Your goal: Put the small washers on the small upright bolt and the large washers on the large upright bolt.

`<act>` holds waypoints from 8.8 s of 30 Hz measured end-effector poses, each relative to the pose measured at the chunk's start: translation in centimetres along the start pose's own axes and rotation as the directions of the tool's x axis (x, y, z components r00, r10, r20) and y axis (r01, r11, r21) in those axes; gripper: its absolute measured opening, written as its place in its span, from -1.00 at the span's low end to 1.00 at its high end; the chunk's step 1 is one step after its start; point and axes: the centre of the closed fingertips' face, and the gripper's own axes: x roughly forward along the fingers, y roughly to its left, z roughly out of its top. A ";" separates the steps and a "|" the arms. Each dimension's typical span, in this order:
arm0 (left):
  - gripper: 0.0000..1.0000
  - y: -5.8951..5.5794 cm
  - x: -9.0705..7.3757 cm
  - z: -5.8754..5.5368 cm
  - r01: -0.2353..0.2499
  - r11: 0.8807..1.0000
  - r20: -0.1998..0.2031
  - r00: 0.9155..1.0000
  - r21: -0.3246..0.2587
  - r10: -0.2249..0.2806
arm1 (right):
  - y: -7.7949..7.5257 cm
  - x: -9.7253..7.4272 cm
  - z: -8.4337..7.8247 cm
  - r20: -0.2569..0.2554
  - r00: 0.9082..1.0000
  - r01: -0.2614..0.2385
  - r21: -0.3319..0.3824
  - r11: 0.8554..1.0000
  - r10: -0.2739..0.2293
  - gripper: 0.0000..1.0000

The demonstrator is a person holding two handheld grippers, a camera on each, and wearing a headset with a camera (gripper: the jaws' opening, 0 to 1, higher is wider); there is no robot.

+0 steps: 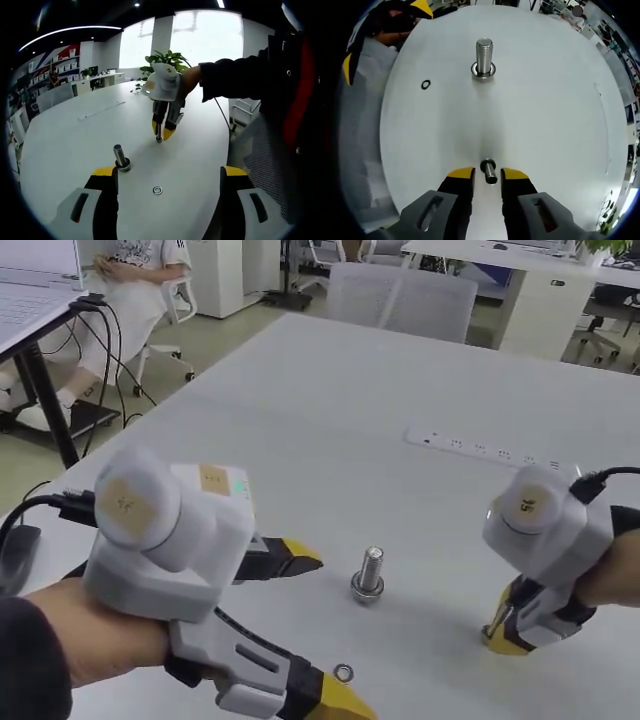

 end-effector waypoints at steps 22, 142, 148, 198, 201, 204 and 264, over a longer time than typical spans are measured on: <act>0.67 -0.2 -0.1 0.0 0.009 1.000 0.001 1.000 0.006 -0.009 | 1.0 -0.8 -2.2 0.002 1.000 0.010 0.056 0.998 -0.010 -0.46; 0.66 -0.5 -2.3 -0.9 -0.057 0.998 0.042 0.997 -0.027 0.058 | 10.9 3.2 12.7 0.063 0.990 -0.097 -0.340 0.935 0.125 -0.73; 0.66 -0.6 -2.3 -0.9 -0.054 0.998 0.040 0.998 -0.026 0.055 | 10.8 3.1 12.4 0.061 0.990 -0.099 -0.327 0.940 0.125 -0.73; 0.66 -0.8 -1.2 -0.1 -0.005 1.000 0.022 1.000 0.007 0.005 | 6.8 -0.2 1.2 0.063 0.997 -0.036 -0.024 0.999 0.037 -0.73; 0.66 -0.8 -1.2 -0.1 -0.005 1.000 0.023 1.000 0.006 0.005 | 6.5 -0.3 0.6 0.060 0.998 -0.032 -0.008 0.999 0.032 -0.73; 0.66 -0.7 -1.2 0.0 -0.005 1.000 0.022 1.000 0.007 0.005 | 6.1 -0.5 0.1 0.061 0.998 -0.026 0.010 1.000 0.025 -0.73; 0.64 -0.5 -0.9 -0.2 -0.014 1.000 0.012 1.000 -0.005 0.014 | 0.1 -6.0 2.0 0.076 0.993 0.095 -0.058 0.994 -0.090 -0.74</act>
